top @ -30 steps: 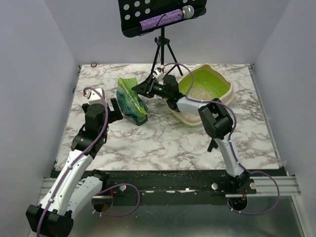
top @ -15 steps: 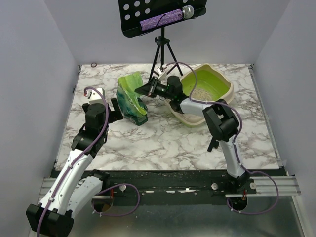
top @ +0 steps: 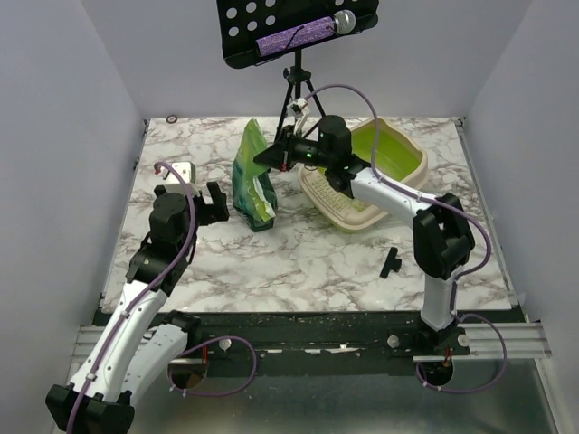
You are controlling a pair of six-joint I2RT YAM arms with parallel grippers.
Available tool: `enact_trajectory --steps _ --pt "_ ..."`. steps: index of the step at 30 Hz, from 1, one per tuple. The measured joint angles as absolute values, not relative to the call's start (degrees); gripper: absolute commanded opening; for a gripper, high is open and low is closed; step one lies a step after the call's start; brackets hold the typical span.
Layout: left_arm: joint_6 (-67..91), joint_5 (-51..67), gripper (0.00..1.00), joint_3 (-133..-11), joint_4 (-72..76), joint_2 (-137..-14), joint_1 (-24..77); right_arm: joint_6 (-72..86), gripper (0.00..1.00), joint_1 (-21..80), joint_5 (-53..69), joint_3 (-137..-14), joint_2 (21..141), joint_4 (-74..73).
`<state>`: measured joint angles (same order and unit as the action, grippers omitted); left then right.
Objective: Fill the litter box with clean litter
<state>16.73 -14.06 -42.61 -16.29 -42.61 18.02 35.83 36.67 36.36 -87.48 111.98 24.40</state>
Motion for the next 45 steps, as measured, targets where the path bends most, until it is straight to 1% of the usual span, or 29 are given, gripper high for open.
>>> enact_trajectory --steps 6,15,20,25,32,42,43,44,45 --pt "15.55 -4.91 0.99 -42.33 -12.1 -39.59 18.02 19.84 0.01 36.4 36.62 -90.08 106.37 6.61" --pt "14.2 8.1 0.99 -42.24 -9.32 -41.15 18.02 -3.16 0.01 36.84 41.52 -96.27 101.38 -20.01" --pt "13.06 13.56 0.99 -42.24 -8.4 -41.17 18.02 -13.28 0.01 37.34 43.7 -96.6 97.14 -31.57" --pt "12.19 20.01 0.99 -42.22 -5.87 -40.23 18.02 -19.64 0.01 38.09 44.93 -100.4 96.64 -43.4" --pt "10.63 30.55 0.99 -42.22 -2.55 -40.51 18.65 -24.34 0.01 40.71 45.87 -101.84 95.72 -50.68" --pt "3.4 39.75 0.99 -43.2 -4.05 -45.12 23.55 -26.92 0.01 43.9 47.11 -92.75 89.03 -48.9" --pt "2.68 40.25 0.95 -43.75 -4.71 -45.98 24.05 -26.94 0.01 43.94 47.22 -92.44 88.79 -48.8" --pt "1.5 40.93 0.86 -44.56 -5.74 -47.24 24.64 -26.94 0.01 43.94 47.24 -92.25 88.58 -48.69" --pt "0.64 41.43 0.63 -44.99 -6.22 -48.27 25.12 -26.92 0.01 43.94 47.24 -92.12 88.44 -48.58"
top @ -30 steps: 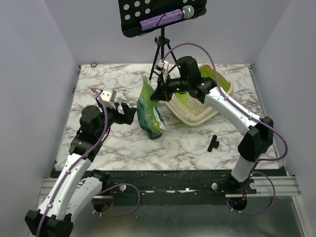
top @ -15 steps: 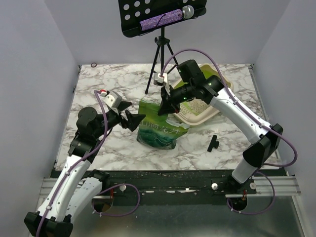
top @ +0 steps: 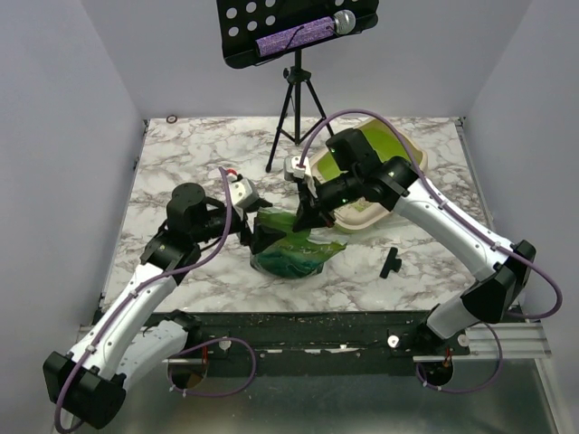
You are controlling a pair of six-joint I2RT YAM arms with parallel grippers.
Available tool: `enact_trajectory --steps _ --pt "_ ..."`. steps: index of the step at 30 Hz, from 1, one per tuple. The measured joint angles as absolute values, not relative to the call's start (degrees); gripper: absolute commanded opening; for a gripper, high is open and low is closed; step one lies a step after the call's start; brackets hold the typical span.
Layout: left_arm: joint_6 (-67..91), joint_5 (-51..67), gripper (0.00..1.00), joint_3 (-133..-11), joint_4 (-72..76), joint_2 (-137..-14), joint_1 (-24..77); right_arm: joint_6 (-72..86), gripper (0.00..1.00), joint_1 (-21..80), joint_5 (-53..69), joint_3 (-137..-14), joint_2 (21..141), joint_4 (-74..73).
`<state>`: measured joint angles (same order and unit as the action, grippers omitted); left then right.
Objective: Fill the litter box with clean litter
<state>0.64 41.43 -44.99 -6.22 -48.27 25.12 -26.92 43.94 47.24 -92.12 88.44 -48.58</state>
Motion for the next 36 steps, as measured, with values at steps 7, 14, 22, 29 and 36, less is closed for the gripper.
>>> enact_trajectory --steps 7,14,22,29,36 --pt "-1.93 45.06 0.0 -44.47 -7.79 -50.0 26.22 -25.58 0.23 43.83 44.42 -91.64 88.12 -47.09" --pt "-1.39 43.29 0.0 -39.75 -4.19 -44.93 26.3 -17.82 0.45 44.18 39.88 -82.72 79.26 -39.83" --pt "0.14 38.3 0.0 -35.27 1.15 -41.28 27.7 -11.86 0.01 44.21 31.24 -79.37 71.55 -37.82" --pt "2.24 33.06 0.0 -33.08 4.08 -39.46 28.67 -11.51 0.01 44.21 29.17 -76.18 72.53 -37.82" --pt "2.98 31.22 0.0 -32.16 4.54 -38.11 29.8 -11.84 0.01 44.21 28.25 -76.18 77.06 -37.78"
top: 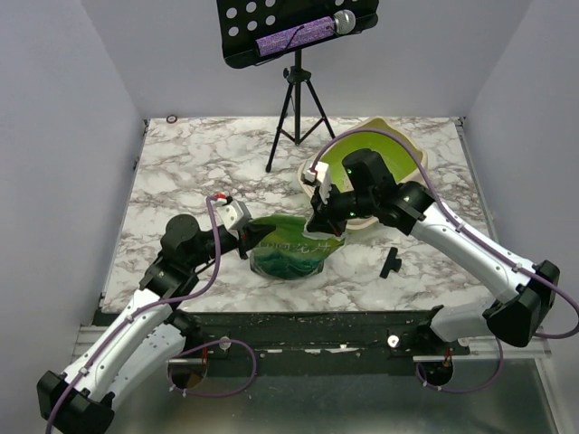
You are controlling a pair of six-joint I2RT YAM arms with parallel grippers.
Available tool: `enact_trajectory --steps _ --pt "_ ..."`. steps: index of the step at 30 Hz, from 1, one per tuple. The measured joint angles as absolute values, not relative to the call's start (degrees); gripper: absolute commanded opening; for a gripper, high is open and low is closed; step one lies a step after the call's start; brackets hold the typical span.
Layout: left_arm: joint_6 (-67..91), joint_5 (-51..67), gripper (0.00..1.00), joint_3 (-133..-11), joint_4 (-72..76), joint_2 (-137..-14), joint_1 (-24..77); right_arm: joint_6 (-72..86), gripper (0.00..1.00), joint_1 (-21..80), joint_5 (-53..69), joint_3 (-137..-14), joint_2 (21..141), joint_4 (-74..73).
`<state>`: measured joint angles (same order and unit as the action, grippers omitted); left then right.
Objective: Fill the litter box with clean litter
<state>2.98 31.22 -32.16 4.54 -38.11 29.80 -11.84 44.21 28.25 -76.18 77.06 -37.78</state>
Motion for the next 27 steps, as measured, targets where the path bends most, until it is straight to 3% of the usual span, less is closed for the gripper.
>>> enact_trajectory --steps 27 --pt "2.55 26.41 0.0 -32.01 3.14 -36.73 32.29 -11.49 0.01 44.29 29.8 -71.99 73.54 -36.93"
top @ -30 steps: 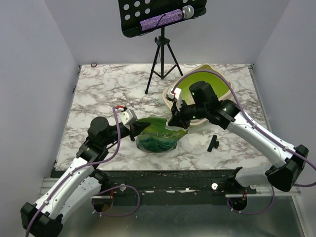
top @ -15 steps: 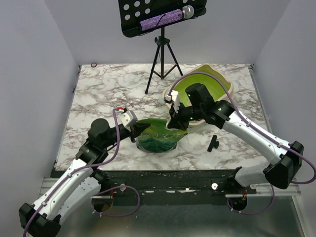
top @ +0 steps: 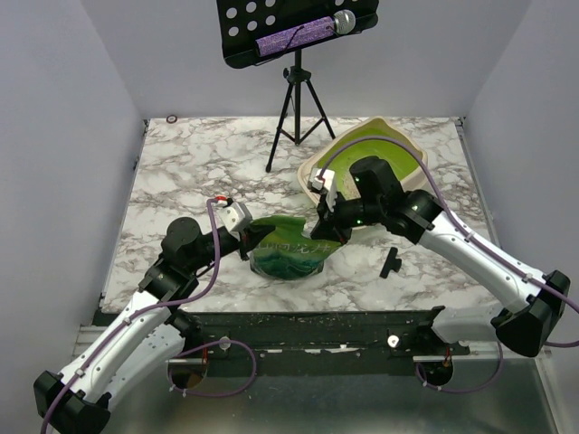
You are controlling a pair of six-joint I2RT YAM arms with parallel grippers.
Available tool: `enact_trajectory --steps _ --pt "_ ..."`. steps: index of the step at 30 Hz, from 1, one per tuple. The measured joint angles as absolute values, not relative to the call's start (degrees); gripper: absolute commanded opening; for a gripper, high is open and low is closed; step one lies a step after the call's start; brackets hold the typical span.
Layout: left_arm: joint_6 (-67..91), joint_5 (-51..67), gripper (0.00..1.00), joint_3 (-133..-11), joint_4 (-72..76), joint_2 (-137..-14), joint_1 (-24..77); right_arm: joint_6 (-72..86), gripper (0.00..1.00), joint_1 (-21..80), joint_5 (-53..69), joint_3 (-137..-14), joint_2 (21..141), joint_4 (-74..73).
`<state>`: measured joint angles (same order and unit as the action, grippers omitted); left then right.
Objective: Fill the litter box with clean litter
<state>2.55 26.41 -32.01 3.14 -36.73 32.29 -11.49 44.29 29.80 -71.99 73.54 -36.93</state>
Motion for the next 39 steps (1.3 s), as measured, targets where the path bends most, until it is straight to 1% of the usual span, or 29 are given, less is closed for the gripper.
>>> enact_trajectory --steps 13,25,39 --pt "2.17 26.06 0.0 -32.01 2.83 -36.38 32.38 -11.49 0.01 45.06 30.22 -71.22 75.61 -36.95" --pt "1.96 25.96 0.0 -32.01 2.74 -36.32 32.75 -11.35 0.01 45.06 29.34 -71.24 69.67 -36.88" --pt "1.74 25.89 0.0 -32.01 1.58 -35.33 33.36 -11.38 0.01 45.06 26.83 -71.22 74.89 -35.44"
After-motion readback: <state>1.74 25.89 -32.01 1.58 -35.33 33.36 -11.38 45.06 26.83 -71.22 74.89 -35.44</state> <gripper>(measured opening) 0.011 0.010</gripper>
